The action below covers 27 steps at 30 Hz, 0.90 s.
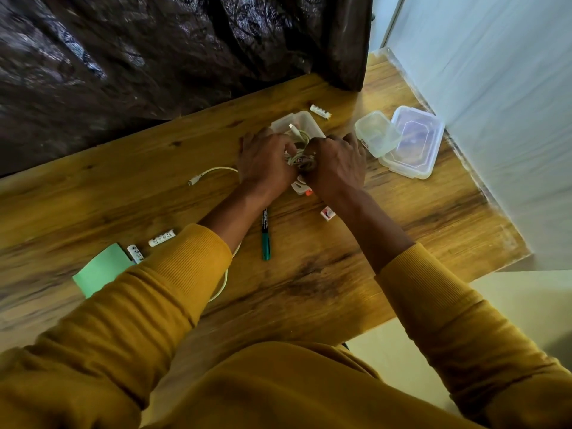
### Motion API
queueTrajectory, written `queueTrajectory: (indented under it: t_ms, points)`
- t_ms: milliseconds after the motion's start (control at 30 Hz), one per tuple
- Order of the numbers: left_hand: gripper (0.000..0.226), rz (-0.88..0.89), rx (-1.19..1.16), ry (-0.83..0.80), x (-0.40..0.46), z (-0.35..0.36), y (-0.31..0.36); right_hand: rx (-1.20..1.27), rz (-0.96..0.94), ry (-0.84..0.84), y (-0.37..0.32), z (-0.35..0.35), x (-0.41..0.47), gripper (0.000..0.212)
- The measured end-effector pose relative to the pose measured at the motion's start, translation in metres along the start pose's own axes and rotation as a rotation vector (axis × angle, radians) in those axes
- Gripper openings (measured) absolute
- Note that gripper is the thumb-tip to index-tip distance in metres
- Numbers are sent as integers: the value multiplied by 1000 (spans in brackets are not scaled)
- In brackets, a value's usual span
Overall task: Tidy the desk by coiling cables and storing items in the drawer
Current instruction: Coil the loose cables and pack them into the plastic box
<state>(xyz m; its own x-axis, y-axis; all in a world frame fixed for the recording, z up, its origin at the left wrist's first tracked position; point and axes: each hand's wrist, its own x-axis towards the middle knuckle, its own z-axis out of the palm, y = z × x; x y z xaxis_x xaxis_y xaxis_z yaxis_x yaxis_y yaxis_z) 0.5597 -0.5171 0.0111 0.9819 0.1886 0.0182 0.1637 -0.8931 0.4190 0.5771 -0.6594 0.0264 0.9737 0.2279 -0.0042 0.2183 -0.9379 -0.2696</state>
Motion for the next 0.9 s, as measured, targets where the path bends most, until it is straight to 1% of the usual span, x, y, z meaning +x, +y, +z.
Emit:
queueTrajectory:
  t_ms: [233, 433, 500, 633, 800, 900]
  points:
    - [35, 53, -110, 94, -7, -5, 1, 63, -6, 70, 5, -9, -5, 45]
    - [26, 120, -194, 143, -16, -6, 0, 74, -12, 92, 5, -11, -8, 43]
    - [26, 122, -220, 154, -18, -4, -1, 86, -17, 78, 6, -10, -8, 44]
    - [27, 87, -197, 111, -19, -3, -4, 88, -76, 23, 5, -9, -10, 47]
    - [24, 78, -180, 70, -20, -1, -9, 52, -108, -63, 1, -12, -13, 63]
    - [21, 73, -206, 71, -16, -2, -7, 50, -102, -57, 1, -12, -11, 61]
